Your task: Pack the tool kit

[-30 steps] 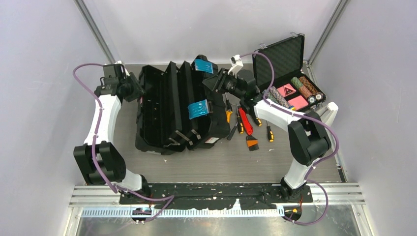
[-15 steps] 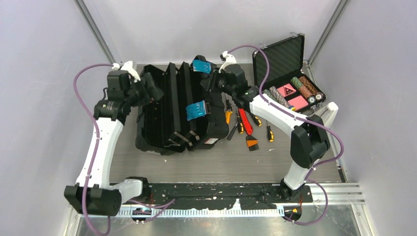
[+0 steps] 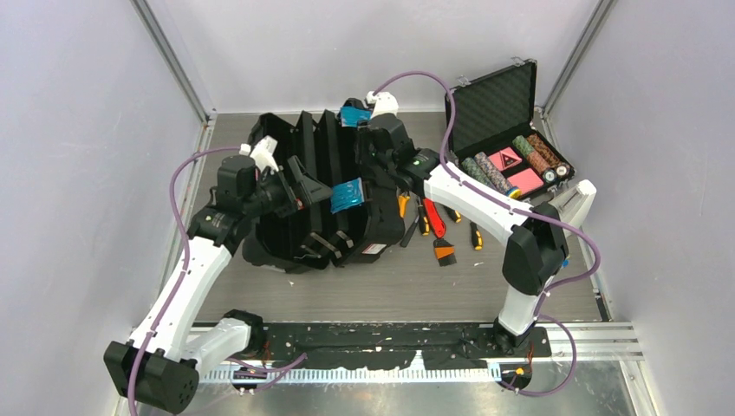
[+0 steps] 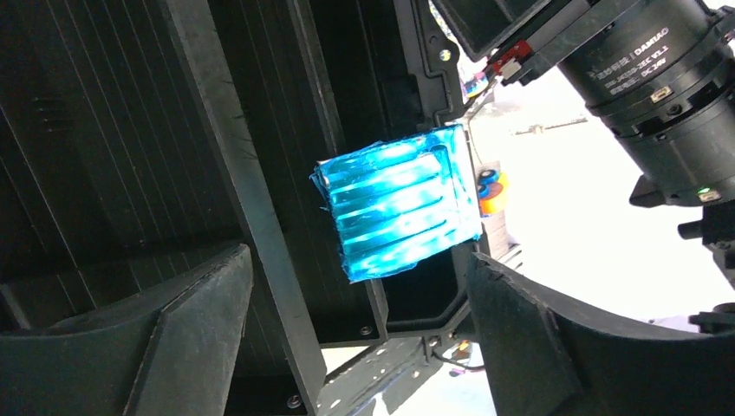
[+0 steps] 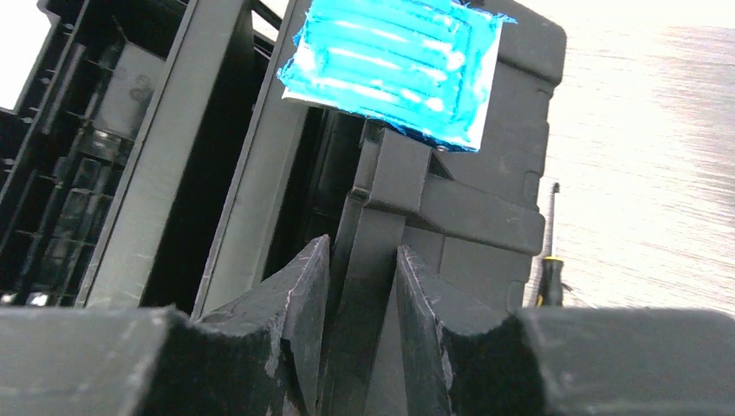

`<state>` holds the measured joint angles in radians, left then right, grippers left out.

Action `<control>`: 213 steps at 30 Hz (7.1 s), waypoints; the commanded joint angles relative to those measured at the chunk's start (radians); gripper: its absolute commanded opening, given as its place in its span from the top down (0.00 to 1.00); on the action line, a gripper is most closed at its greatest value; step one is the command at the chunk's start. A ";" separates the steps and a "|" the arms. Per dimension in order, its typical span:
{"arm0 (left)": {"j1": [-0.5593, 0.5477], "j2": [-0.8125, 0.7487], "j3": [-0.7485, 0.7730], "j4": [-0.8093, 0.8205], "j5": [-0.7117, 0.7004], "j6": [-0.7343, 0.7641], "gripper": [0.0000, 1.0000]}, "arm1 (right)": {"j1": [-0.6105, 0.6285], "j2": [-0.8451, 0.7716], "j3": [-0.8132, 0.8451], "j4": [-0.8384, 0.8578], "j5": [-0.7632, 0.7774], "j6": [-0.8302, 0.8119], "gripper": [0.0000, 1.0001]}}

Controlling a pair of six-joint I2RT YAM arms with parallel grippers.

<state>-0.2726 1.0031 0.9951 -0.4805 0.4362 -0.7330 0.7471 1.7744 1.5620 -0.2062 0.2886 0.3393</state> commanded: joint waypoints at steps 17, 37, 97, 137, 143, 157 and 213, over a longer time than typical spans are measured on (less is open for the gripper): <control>-0.128 -0.047 0.080 0.181 -0.093 -0.143 0.20 | 0.052 0.109 0.037 -0.295 0.116 -0.123 0.76; -0.162 0.109 0.064 0.186 -0.104 -0.168 0.02 | 0.064 0.106 0.060 -0.304 0.126 -0.130 0.76; -0.256 0.084 0.168 0.146 -0.136 -0.264 0.53 | 0.091 0.138 0.125 -0.331 0.143 -0.131 0.76; -0.038 0.476 0.338 -0.444 -1.176 0.486 0.28 | 0.017 0.081 -0.002 -0.231 -0.006 -0.078 0.76; -0.007 0.462 0.372 -0.444 -1.273 0.530 0.83 | -0.014 0.056 -0.054 -0.192 -0.072 -0.056 0.76; 0.173 0.326 0.609 -0.392 -1.262 0.712 1.00 | -0.057 0.067 -0.132 -0.077 -0.223 0.001 0.76; 0.318 0.477 0.704 -0.083 -0.516 0.313 1.00 | -0.060 -0.391 -0.670 0.419 -0.455 -0.231 0.34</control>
<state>0.0418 1.5257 1.7061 -0.9161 -0.1699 -0.2665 0.6544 1.4307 0.8951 0.1101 -0.1368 0.1864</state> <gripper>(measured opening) 0.344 0.652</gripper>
